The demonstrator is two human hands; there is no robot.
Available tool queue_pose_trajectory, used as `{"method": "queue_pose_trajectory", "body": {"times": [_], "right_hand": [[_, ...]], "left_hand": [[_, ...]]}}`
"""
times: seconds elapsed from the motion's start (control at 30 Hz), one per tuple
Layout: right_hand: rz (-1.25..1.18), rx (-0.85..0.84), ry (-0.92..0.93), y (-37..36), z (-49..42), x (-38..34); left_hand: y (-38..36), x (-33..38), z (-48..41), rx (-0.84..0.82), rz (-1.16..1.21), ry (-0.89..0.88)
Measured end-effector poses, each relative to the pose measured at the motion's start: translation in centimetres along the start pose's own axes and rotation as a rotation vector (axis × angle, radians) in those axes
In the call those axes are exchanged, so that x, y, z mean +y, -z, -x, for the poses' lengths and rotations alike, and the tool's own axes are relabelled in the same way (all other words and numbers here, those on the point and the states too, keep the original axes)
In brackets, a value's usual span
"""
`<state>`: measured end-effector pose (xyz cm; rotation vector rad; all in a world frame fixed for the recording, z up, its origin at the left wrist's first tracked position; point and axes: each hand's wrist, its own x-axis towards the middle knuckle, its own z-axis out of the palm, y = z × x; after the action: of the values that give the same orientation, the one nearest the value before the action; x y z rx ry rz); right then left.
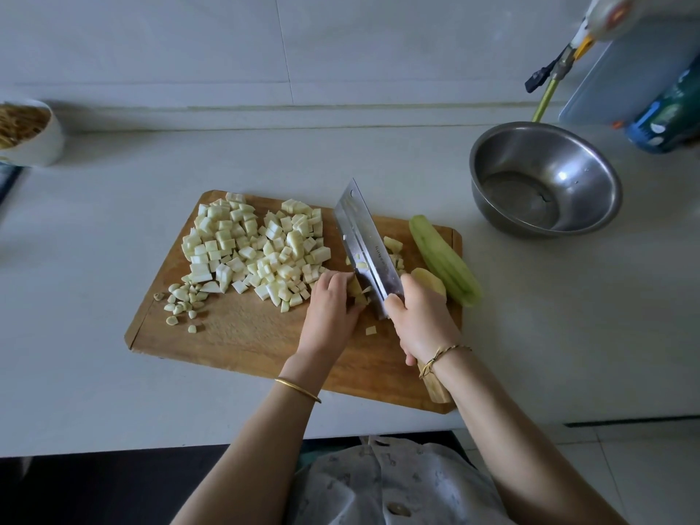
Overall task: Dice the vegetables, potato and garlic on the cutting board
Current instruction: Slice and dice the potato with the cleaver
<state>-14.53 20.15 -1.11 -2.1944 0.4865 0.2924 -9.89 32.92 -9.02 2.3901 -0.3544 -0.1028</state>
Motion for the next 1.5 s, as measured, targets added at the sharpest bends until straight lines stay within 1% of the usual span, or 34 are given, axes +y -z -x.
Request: {"method": "queue_pose_trajectory", "body": {"times": [0.17,0.37,0.63,0.77,0.9,1.13,1.5], "right_hand": [[0.081,-0.011,0.011,0.1,-0.1,-0.3],[0.159,-0.047,0.003,0.2,-0.4,-0.8],[0.258,-0.062,0.013,-1.0,-1.4,-1.5],[0.174,-0.04,-0.044,-0.9,-2.1,-1.2],[0.067,0.017,-0.008,-0.8,-1.9,-0.9],[0.042,0.011,0.006,0.0,-0.3,-0.5],[0.066,-0.038,-0.018,-0.2,-0.3,-0.4]], "left_hand": [[-0.1,0.2,-0.3,0.03,0.031,0.039],[0.0,0.1,-0.7,0.033,0.042,0.041],[0.0,-0.1,-0.4,0.058,0.003,0.001],[-0.1,-0.1,-0.2,0.069,-0.016,-0.021],[-0.1,0.0,0.0,0.084,-0.003,-0.01],[0.1,0.2,0.1,0.113,0.043,0.025],[-0.1,0.2,-0.4,0.093,0.014,0.073]]}}
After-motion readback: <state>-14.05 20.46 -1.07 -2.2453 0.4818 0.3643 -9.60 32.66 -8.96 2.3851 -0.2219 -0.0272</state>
